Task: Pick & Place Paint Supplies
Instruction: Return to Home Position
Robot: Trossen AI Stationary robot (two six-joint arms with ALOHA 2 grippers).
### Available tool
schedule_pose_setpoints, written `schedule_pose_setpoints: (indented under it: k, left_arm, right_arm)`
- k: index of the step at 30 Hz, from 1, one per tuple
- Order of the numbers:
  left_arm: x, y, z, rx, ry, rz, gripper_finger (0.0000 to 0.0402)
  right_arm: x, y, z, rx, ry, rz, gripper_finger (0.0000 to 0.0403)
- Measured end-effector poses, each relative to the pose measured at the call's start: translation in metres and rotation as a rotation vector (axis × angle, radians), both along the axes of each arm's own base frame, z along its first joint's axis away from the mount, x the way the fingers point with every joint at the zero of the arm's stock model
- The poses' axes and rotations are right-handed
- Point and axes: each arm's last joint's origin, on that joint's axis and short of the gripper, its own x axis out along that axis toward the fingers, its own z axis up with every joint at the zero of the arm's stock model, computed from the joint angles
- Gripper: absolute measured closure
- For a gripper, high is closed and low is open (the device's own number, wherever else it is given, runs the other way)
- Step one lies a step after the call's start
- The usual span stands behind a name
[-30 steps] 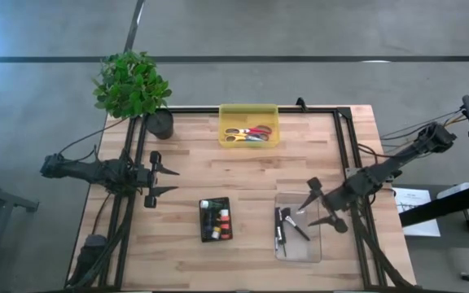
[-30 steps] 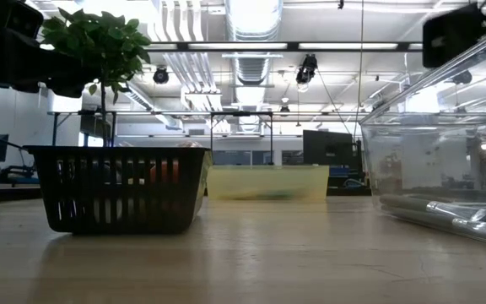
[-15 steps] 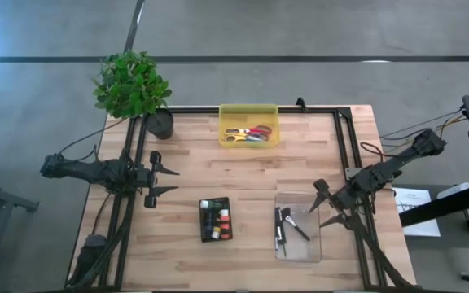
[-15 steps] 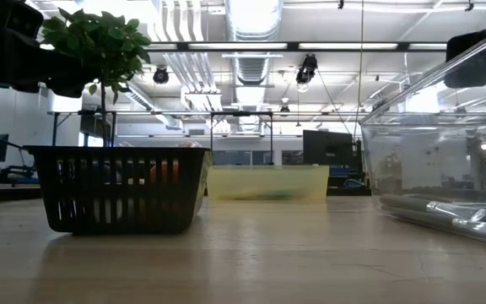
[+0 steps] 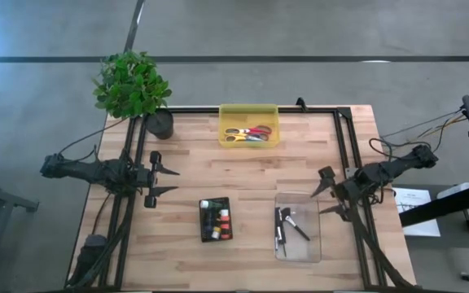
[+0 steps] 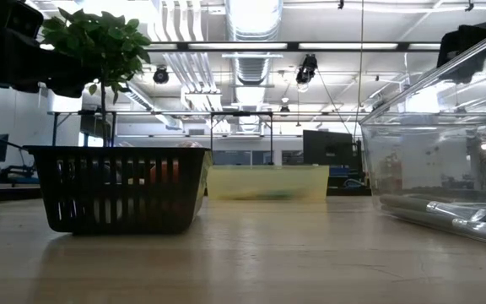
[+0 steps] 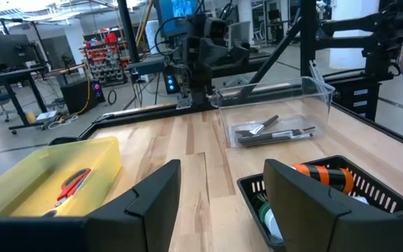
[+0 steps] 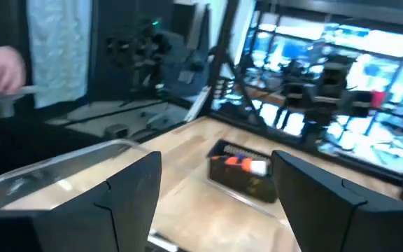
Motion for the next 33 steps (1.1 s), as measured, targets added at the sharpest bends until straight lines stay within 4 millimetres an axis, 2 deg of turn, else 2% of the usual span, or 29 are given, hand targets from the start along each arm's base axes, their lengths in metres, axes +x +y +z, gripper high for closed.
schedule_pose_setpoints:
  k: [11, 19, 25, 33]
  left_arm:
    - [0.000, 0.000, 0.000, 0.000, 0.000, 0.000, 0.0191]
    - [0.000, 0.000, 0.000, 0.000, 0.000, 0.000, 0.0191]
    - [0.000, 0.000, 0.000, 0.000, 0.000, 0.000, 0.0191]
    - [0.000, 0.000, 0.000, 0.000, 0.000, 0.000, 0.0191]
  right_arm:
    - [0.006, -0.016, -0.002, 0.057, 0.043, -0.225, 0.0136]
    - [0.007, -0.020, -0.001, 0.070, 0.043, -0.266, 0.0136]
    - [0.009, -0.020, -0.004, 0.177, 0.112, -0.276, 0.0136]
    - [0.011, -0.019, -0.008, 0.162, 0.159, -0.275, 0.0136]
